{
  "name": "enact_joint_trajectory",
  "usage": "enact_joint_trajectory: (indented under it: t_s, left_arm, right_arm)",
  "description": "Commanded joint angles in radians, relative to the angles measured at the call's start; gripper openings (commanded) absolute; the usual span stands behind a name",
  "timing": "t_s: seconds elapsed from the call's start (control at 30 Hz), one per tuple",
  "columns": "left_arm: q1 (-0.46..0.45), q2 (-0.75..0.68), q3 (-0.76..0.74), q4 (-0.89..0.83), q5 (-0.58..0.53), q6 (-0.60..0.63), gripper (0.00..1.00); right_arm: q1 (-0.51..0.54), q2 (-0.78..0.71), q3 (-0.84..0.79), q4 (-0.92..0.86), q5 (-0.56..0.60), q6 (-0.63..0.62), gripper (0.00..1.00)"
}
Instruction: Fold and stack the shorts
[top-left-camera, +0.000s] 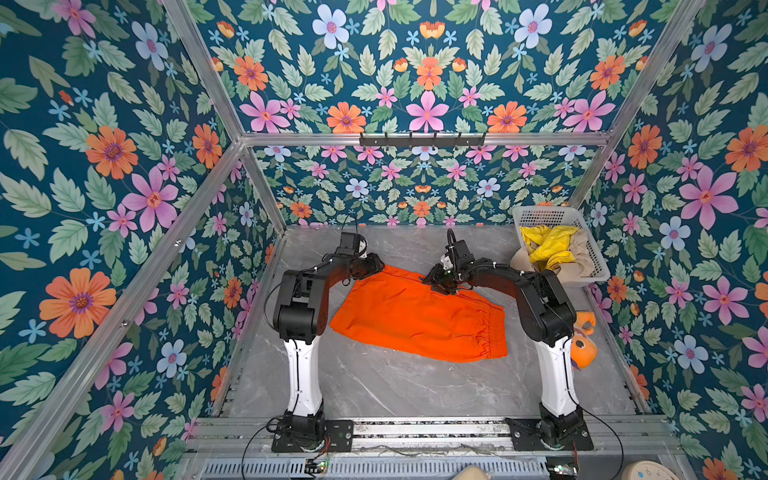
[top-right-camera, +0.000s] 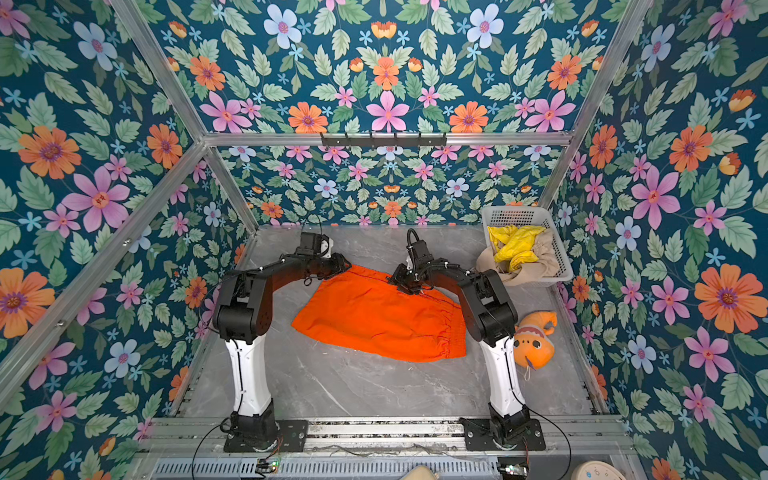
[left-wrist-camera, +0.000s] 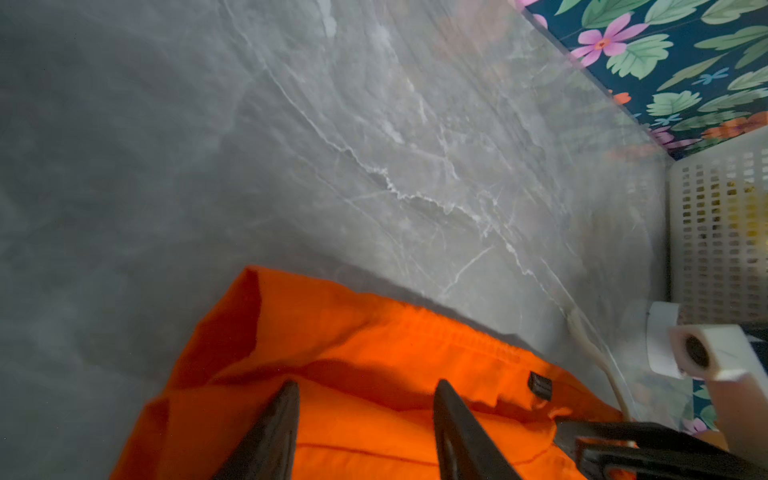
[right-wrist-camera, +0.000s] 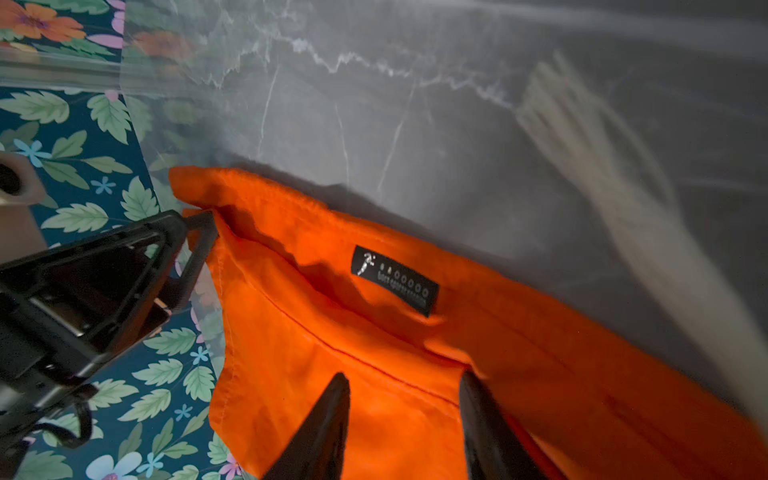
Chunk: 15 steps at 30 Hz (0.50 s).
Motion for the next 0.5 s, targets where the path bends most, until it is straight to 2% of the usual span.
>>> enact_joint_trajectory:
  t_s: [0.0,0.1,0.23,0.37,0.47]
  left_arm:
    - [0.002,0.017,0.014,0.028,-0.003,-0.018,0.54]
    - [0.002,-0.016,0.022,0.013,-0.017,-0.011,0.55]
    - [-0.002,-0.142,0.004,-0.013,-0.035,-0.002,0.56]
    - [-0.037,-0.286,-0.038,-0.025,-0.043,0.035,0.56]
    - [-0.105,-0.384,-0.077,-0.047,-0.044,0.128,0.56]
  right_arm:
    - [0.001,-0.005,0.007,0.043,-0.015,0.026,0.45]
    - [0.000,-0.059,-0.001,0.037,-0.019,0.002,0.46]
    - [-0.008,-0.217,-0.074,-0.006,0.018,-0.050,0.47]
    - [-0.042,-0.402,-0.248,-0.016,0.013,-0.067,0.48]
    - [-0.089,-0.568,-0.406,-0.048,-0.002,-0.070,0.48]
